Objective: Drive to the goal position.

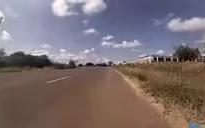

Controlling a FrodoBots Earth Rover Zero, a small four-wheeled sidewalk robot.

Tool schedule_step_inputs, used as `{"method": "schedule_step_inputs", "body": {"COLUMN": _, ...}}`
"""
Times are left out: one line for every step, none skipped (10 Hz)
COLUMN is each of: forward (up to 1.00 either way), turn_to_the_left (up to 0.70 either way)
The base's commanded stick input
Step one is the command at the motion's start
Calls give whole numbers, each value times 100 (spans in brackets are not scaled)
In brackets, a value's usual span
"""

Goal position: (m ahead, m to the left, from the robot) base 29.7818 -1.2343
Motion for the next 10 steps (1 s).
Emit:
{"method": "schedule_step_inputs", "body": {"forward": 100, "turn_to_the_left": 3}}
{"method": "schedule_step_inputs", "body": {"forward": 100, "turn_to_the_left": 3}}
{"method": "schedule_step_inputs", "body": {"forward": 100, "turn_to_the_left": 3}}
{"method": "schedule_step_inputs", "body": {"forward": 100, "turn_to_the_left": 3}}
{"method": "schedule_step_inputs", "body": {"forward": 100, "turn_to_the_left": 3}}
{"method": "schedule_step_inputs", "body": {"forward": 100, "turn_to_the_left": 3}}
{"method": "schedule_step_inputs", "body": {"forward": 100, "turn_to_the_left": -23}}
{"method": "schedule_step_inputs", "body": {"forward": 100, "turn_to_the_left": -37}}
{"method": "schedule_step_inputs", "body": {"forward": 100, "turn_to_the_left": -37}}
{"method": "schedule_step_inputs", "body": {"forward": 100, "turn_to_the_left": -22}}
